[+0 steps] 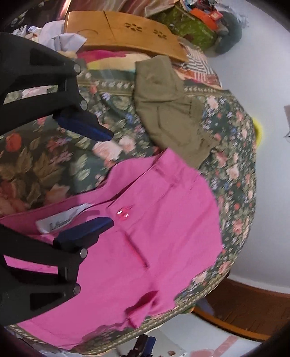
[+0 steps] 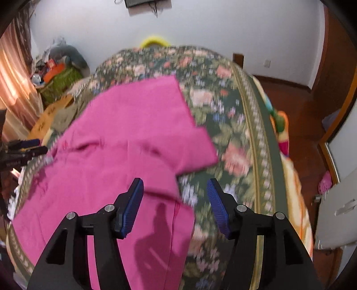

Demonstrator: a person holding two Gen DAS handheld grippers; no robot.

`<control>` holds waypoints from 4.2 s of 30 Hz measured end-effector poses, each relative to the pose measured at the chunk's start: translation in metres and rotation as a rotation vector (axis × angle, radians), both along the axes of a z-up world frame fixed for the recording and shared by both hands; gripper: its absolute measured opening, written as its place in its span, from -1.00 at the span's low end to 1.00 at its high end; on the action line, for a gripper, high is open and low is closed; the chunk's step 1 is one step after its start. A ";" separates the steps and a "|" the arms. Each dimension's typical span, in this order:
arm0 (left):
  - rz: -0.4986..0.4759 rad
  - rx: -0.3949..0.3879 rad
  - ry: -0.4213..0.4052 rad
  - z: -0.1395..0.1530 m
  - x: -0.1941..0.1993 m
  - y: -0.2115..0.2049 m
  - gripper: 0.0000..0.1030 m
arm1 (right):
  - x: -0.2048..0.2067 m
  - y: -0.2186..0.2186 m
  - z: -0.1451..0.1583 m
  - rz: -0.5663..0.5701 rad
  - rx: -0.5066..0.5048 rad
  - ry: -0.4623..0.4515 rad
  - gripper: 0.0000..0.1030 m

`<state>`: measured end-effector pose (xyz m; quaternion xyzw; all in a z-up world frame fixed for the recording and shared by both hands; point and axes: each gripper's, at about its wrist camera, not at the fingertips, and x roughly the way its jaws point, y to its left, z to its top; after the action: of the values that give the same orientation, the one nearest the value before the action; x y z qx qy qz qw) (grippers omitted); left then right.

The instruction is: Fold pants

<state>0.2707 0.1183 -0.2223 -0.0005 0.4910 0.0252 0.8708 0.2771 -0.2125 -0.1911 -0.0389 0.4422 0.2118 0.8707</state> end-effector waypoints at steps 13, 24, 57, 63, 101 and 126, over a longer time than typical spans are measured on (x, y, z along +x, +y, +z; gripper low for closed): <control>0.016 -0.125 0.106 -0.047 0.073 0.004 0.10 | 0.090 0.022 -0.067 -0.014 -0.032 0.118 -0.60; -0.009 0.039 0.054 -0.035 0.100 -0.016 0.01 | 0.054 0.000 -0.057 -0.014 -0.111 0.070 -0.89; -0.049 0.058 0.018 -0.051 0.001 -0.033 0.66 | 0.072 0.024 -0.070 -0.032 -0.035 0.060 -0.83; -0.030 0.018 0.030 -0.054 0.001 -0.027 0.73 | 0.088 -0.004 -0.068 -0.171 -0.072 0.085 -0.82; -0.040 0.192 -0.053 -0.028 0.019 -0.012 0.76 | 0.024 0.032 -0.032 0.065 -0.196 0.038 -0.04; 0.077 -0.082 -0.037 -0.046 0.145 0.062 0.30 | 0.179 0.075 -0.017 0.064 -0.078 -0.054 0.07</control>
<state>0.4161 0.1799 -0.2680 -0.0553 0.4750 0.0384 0.8774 0.4561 -0.1370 -0.2083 -0.0925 0.4248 0.2209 0.8730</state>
